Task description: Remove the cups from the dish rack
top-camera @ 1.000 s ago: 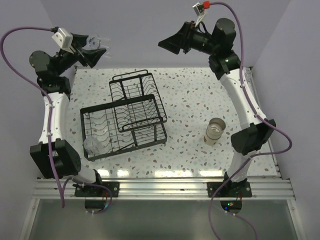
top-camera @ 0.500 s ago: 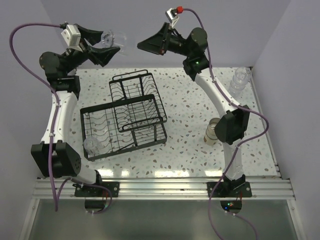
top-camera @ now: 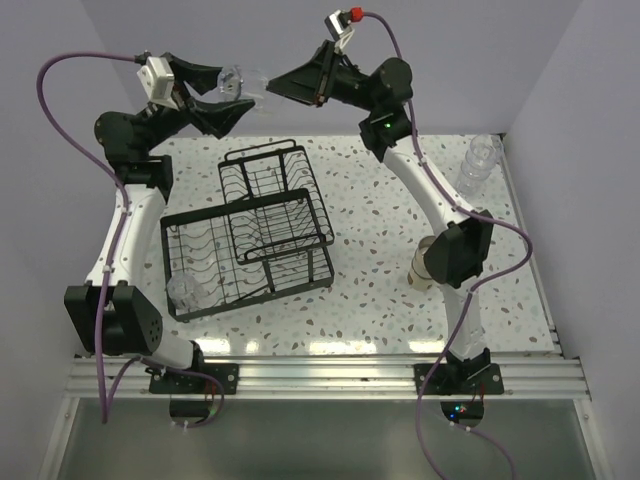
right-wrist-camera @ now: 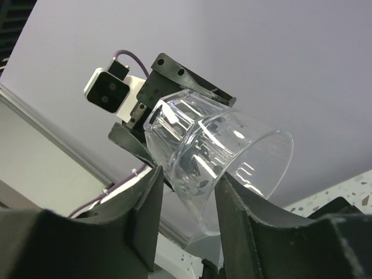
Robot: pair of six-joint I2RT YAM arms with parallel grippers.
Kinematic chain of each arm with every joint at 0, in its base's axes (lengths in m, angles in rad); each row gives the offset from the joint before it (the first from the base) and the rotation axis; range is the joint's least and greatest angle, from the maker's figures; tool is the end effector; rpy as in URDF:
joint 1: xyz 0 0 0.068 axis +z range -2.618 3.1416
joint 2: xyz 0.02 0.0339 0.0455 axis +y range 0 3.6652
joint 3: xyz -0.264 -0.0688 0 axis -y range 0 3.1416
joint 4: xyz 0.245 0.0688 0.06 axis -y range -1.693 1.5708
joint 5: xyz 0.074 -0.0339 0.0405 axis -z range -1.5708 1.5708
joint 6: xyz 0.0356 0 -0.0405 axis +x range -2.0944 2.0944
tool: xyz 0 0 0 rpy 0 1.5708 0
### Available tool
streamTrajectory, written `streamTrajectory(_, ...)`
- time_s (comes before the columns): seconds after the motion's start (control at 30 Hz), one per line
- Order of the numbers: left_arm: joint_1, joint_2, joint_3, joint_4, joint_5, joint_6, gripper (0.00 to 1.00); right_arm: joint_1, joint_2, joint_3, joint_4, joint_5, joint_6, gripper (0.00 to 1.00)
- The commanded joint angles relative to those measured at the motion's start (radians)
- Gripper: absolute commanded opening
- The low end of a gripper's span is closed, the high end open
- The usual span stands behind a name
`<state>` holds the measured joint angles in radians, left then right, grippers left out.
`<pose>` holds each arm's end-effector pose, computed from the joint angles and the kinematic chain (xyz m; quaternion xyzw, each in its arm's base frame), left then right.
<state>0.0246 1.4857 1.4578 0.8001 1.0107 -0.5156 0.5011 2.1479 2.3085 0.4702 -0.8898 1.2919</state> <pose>0.3113 -0.0225 0.4945 0.3391 0.4469 -0.3785 0.7363 0.4026 0.2520 0.4900 -0.1966 0.5251 0.7503 0.3502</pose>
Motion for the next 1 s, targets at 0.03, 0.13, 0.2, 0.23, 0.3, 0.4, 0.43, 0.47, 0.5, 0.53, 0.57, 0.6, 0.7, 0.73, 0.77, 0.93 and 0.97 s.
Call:
streamTrajectory(0.03,-0.014,-0.024,-0.001,0.083,-0.035,-0.018,0.0,0.016,0.006,0.052,0.087,0.003,0.079,0.4)
streamTrajectory(0.13,-0.017,-0.018,-0.004,0.086,-0.037,-0.017,0.0,0.017,0.001,0.052,0.1,0.003,0.087,0.19)
streamTrajectory(0.2,-0.018,-0.015,-0.007,0.083,-0.031,-0.009,0.0,0.017,-0.006,0.054,0.085,0.002,0.077,0.01)
streamTrajectory(0.23,-0.017,-0.015,-0.01,0.08,-0.031,-0.006,0.0,0.017,-0.009,0.052,0.071,0.0,0.052,0.0)
streamTrajectory(0.3,-0.017,-0.016,-0.017,0.068,-0.04,0.0,0.07,0.016,-0.026,0.049,0.007,-0.006,0.011,0.0)
streamTrajectory(0.4,-0.017,-0.024,-0.036,0.034,-0.052,0.032,0.58,0.008,-0.065,0.035,-0.141,-0.001,-0.123,0.0)
streamTrajectory(0.43,-0.017,-0.025,-0.04,0.022,-0.049,0.045,0.84,0.004,-0.074,0.035,-0.19,0.011,-0.203,0.0)
streamTrajectory(0.47,-0.017,-0.03,-0.053,0.016,-0.043,0.066,1.0,-0.012,-0.097,0.035,-0.29,0.02,-0.245,0.0)
streamTrajectory(0.5,-0.018,-0.031,-0.059,0.008,-0.041,0.08,1.0,-0.022,-0.109,0.038,-0.348,0.034,-0.337,0.0)
streamTrajectory(0.53,-0.017,-0.034,-0.065,-0.024,-0.038,0.097,1.0,-0.033,-0.121,0.051,-0.493,0.079,-0.395,0.0)
streamTrajectory(0.57,-0.018,-0.038,-0.073,-0.045,-0.038,0.136,1.0,-0.061,-0.134,0.063,-0.58,0.113,-0.46,0.0)
streamTrajectory(0.6,-0.017,-0.041,-0.076,-0.071,-0.04,0.161,1.0,-0.074,-0.158,0.075,-0.666,0.158,-0.588,0.0)
streamTrajectory(0.7,-0.015,-0.044,-0.071,-0.214,-0.079,0.262,1.0,-0.131,-0.207,0.111,-0.976,0.374,-0.837,0.0)
streamTrajectory(0.73,-0.015,-0.041,-0.063,-0.327,-0.098,0.296,1.0,-0.142,-0.218,0.115,-1.108,0.446,-0.897,0.0)
streamTrajectory(0.77,-0.015,-0.032,-0.042,-0.39,-0.141,0.378,1.0,-0.16,-0.23,0.115,-1.169,0.615,-0.954,0.0)
streamTrajectory(0.93,-0.015,-0.008,-0.002,-0.656,-0.27,0.555,1.0,-0.196,-0.224,0.181,-1.47,1.113,-1.25,0.0)
streamTrajectory(0.97,-0.015,-0.007,-0.005,-0.667,-0.291,0.593,1.0,-0.211,-0.218,0.186,-1.487,1.258,-1.279,0.0)
